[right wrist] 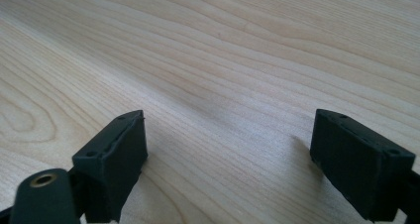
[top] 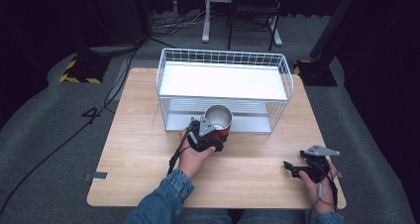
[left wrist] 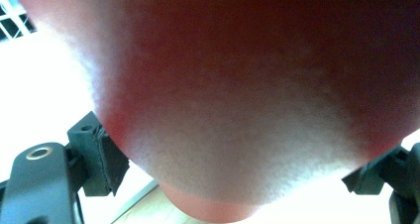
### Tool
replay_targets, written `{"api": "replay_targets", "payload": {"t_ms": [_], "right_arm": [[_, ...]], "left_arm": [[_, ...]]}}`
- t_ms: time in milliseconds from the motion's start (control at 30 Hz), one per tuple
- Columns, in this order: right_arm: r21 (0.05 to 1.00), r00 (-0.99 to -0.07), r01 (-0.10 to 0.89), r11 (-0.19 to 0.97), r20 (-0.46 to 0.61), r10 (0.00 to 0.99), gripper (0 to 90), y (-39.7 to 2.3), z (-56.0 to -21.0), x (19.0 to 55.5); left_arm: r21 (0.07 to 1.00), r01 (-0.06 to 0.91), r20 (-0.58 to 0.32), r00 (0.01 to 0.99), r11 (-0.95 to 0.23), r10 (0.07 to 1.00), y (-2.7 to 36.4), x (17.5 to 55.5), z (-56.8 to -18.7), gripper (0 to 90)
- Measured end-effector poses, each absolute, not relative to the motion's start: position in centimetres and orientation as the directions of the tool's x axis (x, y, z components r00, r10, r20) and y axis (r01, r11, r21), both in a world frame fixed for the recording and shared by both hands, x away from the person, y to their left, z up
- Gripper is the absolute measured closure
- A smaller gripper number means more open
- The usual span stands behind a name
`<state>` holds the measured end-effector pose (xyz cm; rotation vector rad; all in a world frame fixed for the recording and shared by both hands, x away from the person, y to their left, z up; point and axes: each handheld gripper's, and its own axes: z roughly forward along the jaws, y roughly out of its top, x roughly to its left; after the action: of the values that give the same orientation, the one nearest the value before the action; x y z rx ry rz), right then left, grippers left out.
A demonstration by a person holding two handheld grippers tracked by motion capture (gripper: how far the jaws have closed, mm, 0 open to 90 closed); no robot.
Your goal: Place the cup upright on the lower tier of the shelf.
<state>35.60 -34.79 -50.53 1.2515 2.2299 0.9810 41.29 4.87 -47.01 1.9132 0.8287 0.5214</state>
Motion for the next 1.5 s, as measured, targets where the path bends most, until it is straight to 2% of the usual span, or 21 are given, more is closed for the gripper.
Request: {"api": "replay_targets", "payload": {"t_ms": [200, 767, 900, 967, 1000, 1033, 1067, 1100, 1167, 1233, 1333, 1400, 1500], "right_arm": [[0.739, -0.519, 0.573, 0.354, -0.007, 0.855, 15.0, -34.8, -50.5, 35.6], [0.740, -0.522, 0.571, 0.356, -0.007, 0.853, 15.3, -34.7, -50.5, 35.6], [0.739, -0.524, 0.571, 0.356, -0.005, 0.852, 15.2, -34.8, -50.5, 35.6], [0.739, -0.524, 0.572, 0.356, -0.005, 0.852, 15.2, -34.8, -50.5, 35.6], [0.739, -0.524, 0.572, 0.356, -0.004, 0.852, 15.2, -34.8, -50.5, 35.6], [0.740, -0.524, 0.571, 0.356, -0.005, 0.852, 15.2, -34.8, -50.5, 35.6], [0.740, -0.524, 0.571, 0.356, -0.005, 0.852, 15.2, -34.8, -50.5, 35.6], [0.739, -0.524, 0.572, 0.356, -0.004, 0.852, 15.2, -34.8, -50.5, 35.6], [0.739, -0.524, 0.572, 0.356, -0.005, 0.852, 15.2, -34.8, -50.5, 35.6], [0.739, -0.524, 0.572, 0.356, -0.005, 0.852, 15.2, -34.8, -50.5, 35.6], [0.739, -0.524, 0.571, 0.356, -0.005, 0.852, 15.2, -34.8, -50.5, 35.6], [0.739, -0.524, 0.571, 0.356, -0.005, 0.852, 15.2, -34.8, -50.5, 35.6], [0.739, -0.524, 0.572, 0.356, -0.004, 0.852, 15.2, -34.8, -50.5, 35.6]], "left_arm": [[0.885, 0.378, -0.043, 0.650, -0.273, 0.758, 4.7, 42.7, -47.7, 16.3], [0.874, 0.397, -0.023, 0.612, -0.282, 0.790, 3.5, 46.1, -47.4, 16.3], [0.871, 0.416, -0.045, 0.598, -0.262, 0.800, 3.2, 47.1, -47.8, 16.3], [0.871, 0.412, -0.038, 0.602, -0.269, 0.798, 3.2, 47.4, -47.8, 16.3], [0.880, 0.341, 0.026, 0.661, -0.331, 0.750, 3.4, 48.2, -47.7, 16.3], [0.880, 0.341, 0.026, 0.661, -0.331, 0.750, 3.4, 48.2, -47.7, 16.3], [0.872, 0.399, -0.024, 0.615, -0.284, 0.788, 2.9, 47.9, -47.7, 16.3], [0.876, 0.396, -0.029, 0.613, -0.275, 0.789, 2.8, 48.1, -47.7, 16.3], [0.879, 0.387, -0.003, 0.588, -0.278, 0.809, 2.7, 48.4, -47.5, 16.3], [0.876, 0.414, -0.029, 0.557, -0.247, 0.830, 2.5, 48.5, -47.4, 16.3], [0.876, 0.422, -0.013, 0.503, -0.232, 0.864, 2.3, 48.6, -47.3, 16.3], [0.876, 0.427, -0.048, 0.543, -0.227, 0.838, 2.2, 49.2, -47.5, 16.3], [0.870, 0.442, -0.050, 0.518, -0.217, 0.854, 2.2, 49.4, -47.4, 16.3]]}}
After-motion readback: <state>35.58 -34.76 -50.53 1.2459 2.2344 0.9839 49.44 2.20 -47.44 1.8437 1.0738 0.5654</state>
